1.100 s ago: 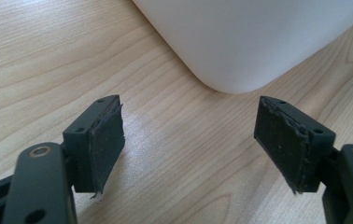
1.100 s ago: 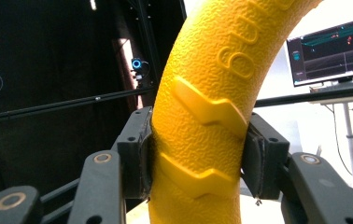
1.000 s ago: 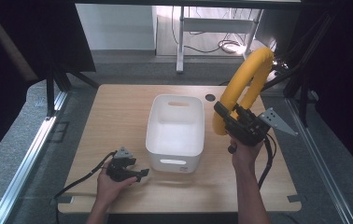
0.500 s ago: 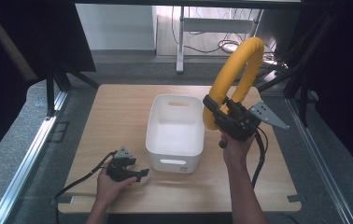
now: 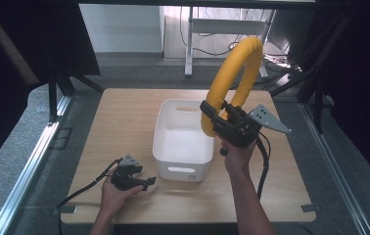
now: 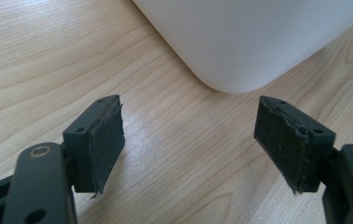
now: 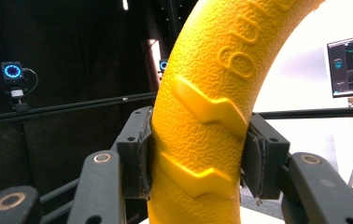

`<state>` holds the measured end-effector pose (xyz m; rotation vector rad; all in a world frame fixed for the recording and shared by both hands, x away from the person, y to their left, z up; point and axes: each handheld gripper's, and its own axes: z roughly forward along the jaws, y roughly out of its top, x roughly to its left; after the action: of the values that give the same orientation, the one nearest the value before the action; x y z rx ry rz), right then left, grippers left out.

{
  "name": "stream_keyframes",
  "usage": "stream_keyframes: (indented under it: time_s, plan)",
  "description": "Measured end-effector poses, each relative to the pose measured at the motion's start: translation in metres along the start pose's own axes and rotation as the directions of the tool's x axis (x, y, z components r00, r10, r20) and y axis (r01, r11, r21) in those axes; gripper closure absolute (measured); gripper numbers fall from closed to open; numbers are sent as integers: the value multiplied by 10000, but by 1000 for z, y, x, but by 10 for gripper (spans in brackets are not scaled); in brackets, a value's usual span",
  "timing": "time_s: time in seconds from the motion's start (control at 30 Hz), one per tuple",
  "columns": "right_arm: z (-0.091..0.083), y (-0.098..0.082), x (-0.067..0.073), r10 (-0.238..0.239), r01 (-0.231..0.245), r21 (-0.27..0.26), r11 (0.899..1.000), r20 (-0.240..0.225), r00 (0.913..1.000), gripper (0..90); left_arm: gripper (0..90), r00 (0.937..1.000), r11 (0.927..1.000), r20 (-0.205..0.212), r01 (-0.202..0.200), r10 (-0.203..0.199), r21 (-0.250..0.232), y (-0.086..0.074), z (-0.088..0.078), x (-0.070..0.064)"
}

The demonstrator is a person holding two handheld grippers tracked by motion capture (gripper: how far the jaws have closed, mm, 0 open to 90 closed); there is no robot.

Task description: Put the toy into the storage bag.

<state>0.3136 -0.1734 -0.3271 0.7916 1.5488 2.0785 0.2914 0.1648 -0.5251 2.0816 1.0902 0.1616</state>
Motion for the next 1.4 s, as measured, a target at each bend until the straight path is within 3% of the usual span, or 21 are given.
stream_keyframes:
  time_s: [0.4, 0.5, 0.7, 0.93, 1.4]
  plan:
    - [16, -12, 13, 214, -208, 202, 9996, -286, 9994, 503, 244, 10000, 10000, -15, 45, -45, -17, 0, 0, 0]
    - [21, -16, 18, -64, 72, 298, 9995, -290, 9996, 503, 244, 10000, 10000, -14, 40, -40, -7, 0, 0, 0]
    - [24, -14, 21, 41, -34, 181, 9998, -360, 9993, 503, 245, 10000, 10000, -21, -19, 19, 2, 0, -1, 0]
    - [26, -9, 28, -201, 204, 58, 9998, -474, 9987, 504, 245, 10000, 10000, 3, -34, 34, 32, 0, -1, 0]
    - [34, -15, 39, -49, 55, 91, 9999, -652, 9979, 503, 245, 10000, 10000, -1, -40, 40, 24, 0, -2, 1]
